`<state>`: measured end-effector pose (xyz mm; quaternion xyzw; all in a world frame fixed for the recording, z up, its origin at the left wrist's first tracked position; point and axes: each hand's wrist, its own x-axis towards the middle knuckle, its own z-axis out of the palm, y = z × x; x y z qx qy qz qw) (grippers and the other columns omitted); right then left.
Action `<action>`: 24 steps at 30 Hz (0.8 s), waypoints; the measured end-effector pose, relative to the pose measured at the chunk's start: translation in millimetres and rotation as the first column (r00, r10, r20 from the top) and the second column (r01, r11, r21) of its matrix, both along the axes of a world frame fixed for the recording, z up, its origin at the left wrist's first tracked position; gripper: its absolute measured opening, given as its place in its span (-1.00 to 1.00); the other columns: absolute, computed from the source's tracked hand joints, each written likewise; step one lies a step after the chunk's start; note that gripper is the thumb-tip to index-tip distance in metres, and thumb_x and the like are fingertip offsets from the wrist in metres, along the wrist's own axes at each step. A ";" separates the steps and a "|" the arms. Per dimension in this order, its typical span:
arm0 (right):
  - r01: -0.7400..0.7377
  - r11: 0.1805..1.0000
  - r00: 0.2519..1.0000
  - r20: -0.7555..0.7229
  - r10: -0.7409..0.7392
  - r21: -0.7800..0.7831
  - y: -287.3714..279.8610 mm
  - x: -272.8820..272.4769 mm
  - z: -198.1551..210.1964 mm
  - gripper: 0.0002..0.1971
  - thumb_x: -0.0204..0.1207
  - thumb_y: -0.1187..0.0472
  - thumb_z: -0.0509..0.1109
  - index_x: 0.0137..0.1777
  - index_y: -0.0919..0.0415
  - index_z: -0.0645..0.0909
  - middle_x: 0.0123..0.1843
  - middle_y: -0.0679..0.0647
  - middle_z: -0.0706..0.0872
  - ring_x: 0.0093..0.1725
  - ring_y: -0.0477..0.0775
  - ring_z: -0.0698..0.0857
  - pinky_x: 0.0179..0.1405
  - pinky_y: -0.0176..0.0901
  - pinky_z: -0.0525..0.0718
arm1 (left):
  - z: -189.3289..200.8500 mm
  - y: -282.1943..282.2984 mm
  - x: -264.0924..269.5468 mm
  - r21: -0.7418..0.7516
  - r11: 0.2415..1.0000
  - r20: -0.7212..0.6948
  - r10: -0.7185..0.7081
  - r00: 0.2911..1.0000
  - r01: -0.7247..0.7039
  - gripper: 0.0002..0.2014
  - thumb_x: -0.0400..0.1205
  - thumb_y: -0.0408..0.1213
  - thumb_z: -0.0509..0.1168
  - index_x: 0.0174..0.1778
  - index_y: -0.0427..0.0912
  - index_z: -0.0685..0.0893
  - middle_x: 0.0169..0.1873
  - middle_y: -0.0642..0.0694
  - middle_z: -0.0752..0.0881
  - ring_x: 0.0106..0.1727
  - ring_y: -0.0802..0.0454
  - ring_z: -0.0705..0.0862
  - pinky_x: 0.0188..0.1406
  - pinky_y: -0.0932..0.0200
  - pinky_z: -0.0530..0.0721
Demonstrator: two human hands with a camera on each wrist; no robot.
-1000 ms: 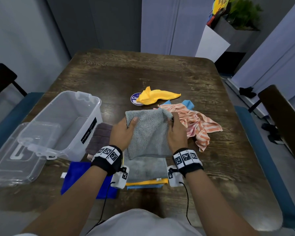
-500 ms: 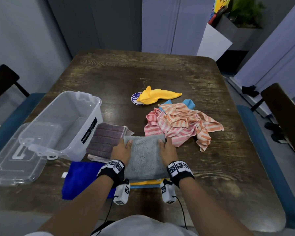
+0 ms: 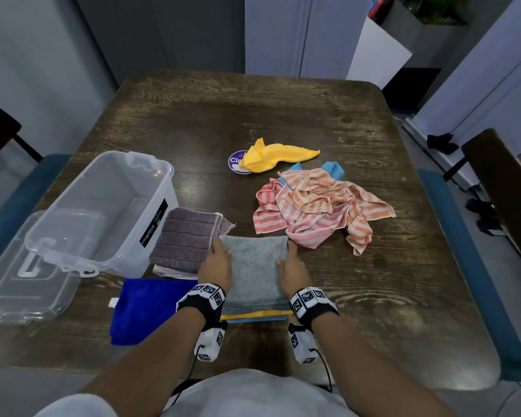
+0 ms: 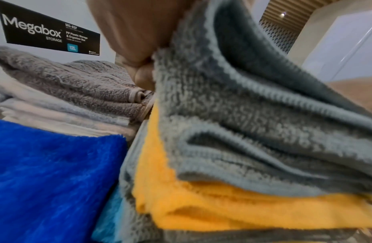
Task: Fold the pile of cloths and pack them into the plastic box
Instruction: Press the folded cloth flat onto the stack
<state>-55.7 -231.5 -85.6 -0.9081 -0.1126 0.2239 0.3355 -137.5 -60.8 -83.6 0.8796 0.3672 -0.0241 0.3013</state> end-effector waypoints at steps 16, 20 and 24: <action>-0.349 0.933 0.907 0.222 0.359 -0.085 27.7 10.1 -26.1 -0.43 0.73 0.36 0.14 0.73 0.35 0.14 0.77 0.28 0.10 0.77 0.22 0.07 0.76 0.08 0.09 | -34.2 -7.4 0.4 0.226 0.830 -0.169 -0.483 0.859 0.510 -0.12 0.60 0.29 -0.47 0.78 -0.17 -0.07 0.78 -0.15 -0.13 0.78 -0.06 -0.23 0.71 -0.01 -0.36; -0.371 0.926 0.895 0.238 0.377 -0.073 20.7 6.6 -51.2 -0.47 0.82 0.24 0.00 0.76 0.32 0.07 0.79 0.23 0.05 0.78 0.15 0.01 0.77 0.08 0.02 | -48.2 -5.9 -4.9 0.224 0.824 -0.179 -0.490 0.853 0.520 -0.19 0.67 0.27 -0.42 0.78 -0.14 -0.16 0.77 -0.10 -0.21 0.76 0.00 -0.31 0.68 0.01 -0.43; -0.363 0.930 0.887 0.281 0.366 -0.063 20.2 9.7 -62.0 -0.47 0.83 0.19 0.00 0.76 0.30 0.11 0.79 0.21 0.11 0.78 0.14 0.05 0.76 0.11 0.05 | -54.7 -6.5 0.9 0.237 0.820 -0.184 -0.489 0.853 0.521 -0.22 0.71 0.25 -0.37 0.79 -0.17 -0.10 0.77 -0.13 -0.16 0.76 0.00 -0.29 0.68 0.00 -0.43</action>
